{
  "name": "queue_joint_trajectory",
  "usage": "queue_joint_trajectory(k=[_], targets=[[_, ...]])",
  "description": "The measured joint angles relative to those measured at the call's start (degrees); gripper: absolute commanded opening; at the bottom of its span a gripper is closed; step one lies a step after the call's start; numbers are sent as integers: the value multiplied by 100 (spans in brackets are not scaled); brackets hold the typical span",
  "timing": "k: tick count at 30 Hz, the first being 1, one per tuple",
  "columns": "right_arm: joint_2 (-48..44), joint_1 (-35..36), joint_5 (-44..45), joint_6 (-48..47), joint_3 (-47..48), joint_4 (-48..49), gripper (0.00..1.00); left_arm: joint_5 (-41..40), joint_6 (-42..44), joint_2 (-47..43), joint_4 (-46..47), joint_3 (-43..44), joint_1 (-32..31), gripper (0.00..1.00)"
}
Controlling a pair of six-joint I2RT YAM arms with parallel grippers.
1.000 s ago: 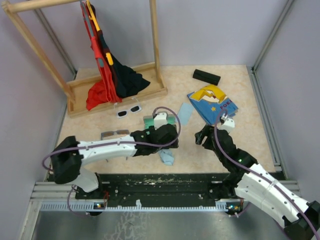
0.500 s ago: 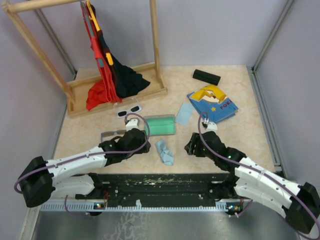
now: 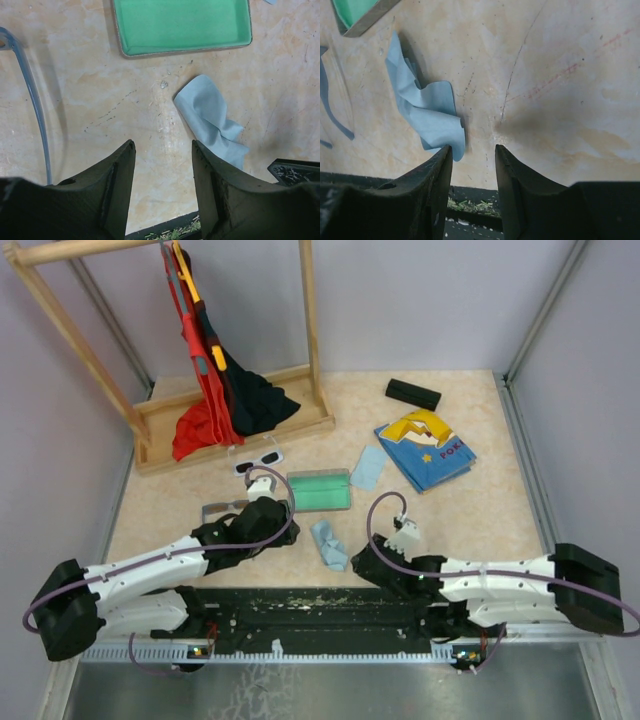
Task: Organize the sunglasses
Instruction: Adjust the glasses cleaning cloth at the center of the board.
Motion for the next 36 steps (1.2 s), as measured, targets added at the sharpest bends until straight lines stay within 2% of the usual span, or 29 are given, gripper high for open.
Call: queue_joint_trajectory(k=[4,8,25,31,36], targets=[[695,164,221,1008,240,-83,43,7,33,-17,0,-2,0,54],[1025,199,223,1543,413,-63,43,7,76,-142,2,-4,0,54],[1453,289,-98,2452,407,509,42,0,111,-339,-4,-85,0,53],[1537,289,-153,2481,407,656,35,-2,107,-422,-9,-140,0,53],[1626,289,-223,2514,407,710,23,-2,98,-428,-28,-173,0,52]])
